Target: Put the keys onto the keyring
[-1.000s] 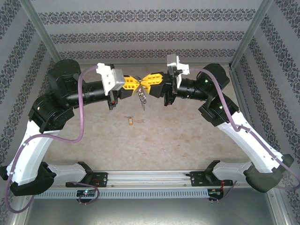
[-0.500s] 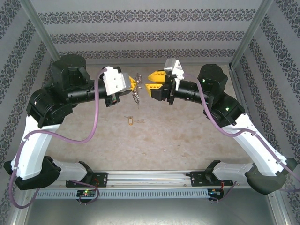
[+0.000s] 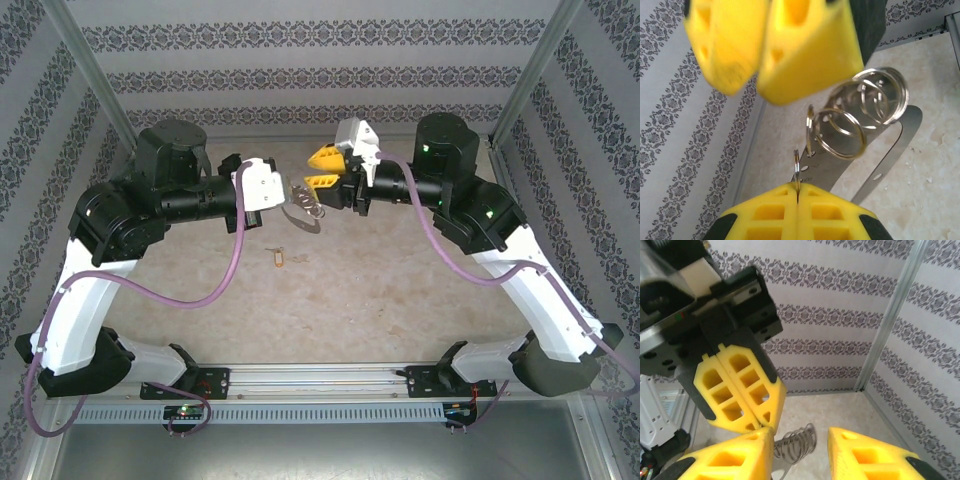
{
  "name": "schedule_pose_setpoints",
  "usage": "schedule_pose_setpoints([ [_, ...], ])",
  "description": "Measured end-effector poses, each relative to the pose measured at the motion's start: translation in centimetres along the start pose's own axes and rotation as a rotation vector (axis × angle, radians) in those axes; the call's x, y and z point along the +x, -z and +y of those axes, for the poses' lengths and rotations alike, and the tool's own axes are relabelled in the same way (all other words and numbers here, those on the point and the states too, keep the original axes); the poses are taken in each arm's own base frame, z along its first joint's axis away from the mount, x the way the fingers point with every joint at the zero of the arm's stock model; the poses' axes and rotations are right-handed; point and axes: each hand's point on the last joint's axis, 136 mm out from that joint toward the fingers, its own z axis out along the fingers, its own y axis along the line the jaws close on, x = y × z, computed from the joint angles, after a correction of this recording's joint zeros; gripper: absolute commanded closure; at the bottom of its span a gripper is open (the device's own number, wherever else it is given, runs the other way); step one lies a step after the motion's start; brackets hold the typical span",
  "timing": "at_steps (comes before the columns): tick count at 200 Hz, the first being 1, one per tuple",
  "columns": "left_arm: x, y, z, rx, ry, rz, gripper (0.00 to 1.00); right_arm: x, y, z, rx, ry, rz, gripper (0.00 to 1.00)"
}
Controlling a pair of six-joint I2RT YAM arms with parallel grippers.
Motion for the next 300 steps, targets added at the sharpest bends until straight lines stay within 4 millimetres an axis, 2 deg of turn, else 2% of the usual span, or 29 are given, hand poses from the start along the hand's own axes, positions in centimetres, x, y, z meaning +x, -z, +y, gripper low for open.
schedule_pose_setpoints([
  [56,-0.3,0.0,0.1,0.006,0.001,-0.009,1.0,1.6,-0.5,0.8,-0.058,-0.011,0.06,0.67],
  [122,-0.6,-0.3,-0.2,0.034,0.026,-0.017,1.0,1.8,-0.9,1.5,-0.095,-0.012,0.066,0.67],
  [137,-0.6,-0.4,-0.3,0.042,0.029,-0.017,1.0,1.9,-1.1,1.6,-0.1,-0.007,0.067,0.74],
  [171,-0.5,-0.3,-0.3,0.037,0.036,-0.013,1.0,1.9,-1.4,2.0,-0.12,0.008,0.072,1.0],
  [218,-0.8,-0.3,-0.2,0.032,0.093,-0.031,1.0,1.6,-1.2,1.8,-0.103,0.038,0.063,1.0],
  [248,-1.1,-0.2,0.1,-0.003,0.174,-0.115,0.9,1.3,-1.0,1.5,-0.073,0.012,0.007,1.0],
  [300,-2.6,0.7,1.8,-0.051,0.295,-0.272,0.86,-0.4,-1.1,-0.1,-0.041,-0.084,-0.165,1.0],
])
